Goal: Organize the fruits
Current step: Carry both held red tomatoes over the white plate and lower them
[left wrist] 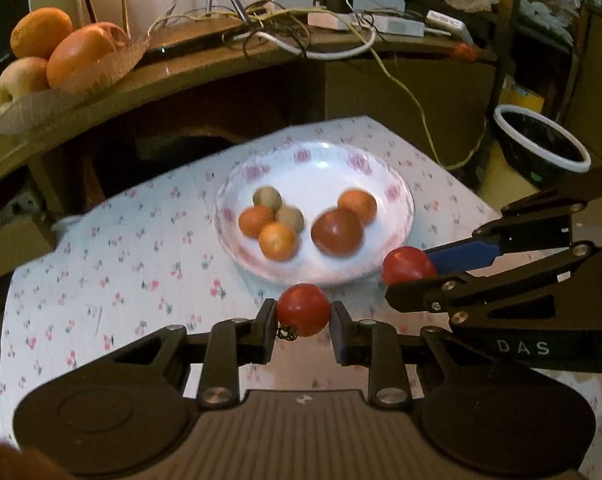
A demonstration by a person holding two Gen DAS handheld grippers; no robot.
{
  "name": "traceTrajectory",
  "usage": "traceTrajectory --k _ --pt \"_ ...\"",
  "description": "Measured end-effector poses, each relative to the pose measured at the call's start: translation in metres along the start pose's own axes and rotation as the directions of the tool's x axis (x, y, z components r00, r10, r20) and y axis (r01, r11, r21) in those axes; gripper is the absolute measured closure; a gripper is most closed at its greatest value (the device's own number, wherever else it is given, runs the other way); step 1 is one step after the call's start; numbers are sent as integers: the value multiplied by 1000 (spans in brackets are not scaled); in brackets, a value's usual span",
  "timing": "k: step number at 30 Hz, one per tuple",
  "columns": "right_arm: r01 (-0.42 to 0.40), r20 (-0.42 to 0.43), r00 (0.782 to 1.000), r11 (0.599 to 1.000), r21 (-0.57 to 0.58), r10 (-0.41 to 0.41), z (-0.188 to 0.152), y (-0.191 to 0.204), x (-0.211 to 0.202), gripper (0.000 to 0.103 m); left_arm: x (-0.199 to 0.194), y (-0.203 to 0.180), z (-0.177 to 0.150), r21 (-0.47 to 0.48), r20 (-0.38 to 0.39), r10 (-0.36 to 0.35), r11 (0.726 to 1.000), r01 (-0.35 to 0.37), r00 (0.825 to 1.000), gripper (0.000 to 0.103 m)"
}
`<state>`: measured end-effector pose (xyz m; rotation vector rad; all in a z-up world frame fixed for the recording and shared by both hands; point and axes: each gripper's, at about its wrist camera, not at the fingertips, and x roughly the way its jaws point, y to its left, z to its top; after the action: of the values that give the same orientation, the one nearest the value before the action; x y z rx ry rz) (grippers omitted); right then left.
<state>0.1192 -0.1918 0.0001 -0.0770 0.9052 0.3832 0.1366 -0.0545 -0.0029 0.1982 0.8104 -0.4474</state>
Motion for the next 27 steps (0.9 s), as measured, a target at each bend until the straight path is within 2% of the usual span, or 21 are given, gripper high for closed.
traceTrajectory --k 13,27 --pt "71 85 994 996 55 -76 37 -32 14 75 35 8 47 -11 43 37 999 -37 998 71" --pt "118 103 987 993 25 -120 59 -51 47 75 63 15 55 -23 24 30 999 -29 999 72"
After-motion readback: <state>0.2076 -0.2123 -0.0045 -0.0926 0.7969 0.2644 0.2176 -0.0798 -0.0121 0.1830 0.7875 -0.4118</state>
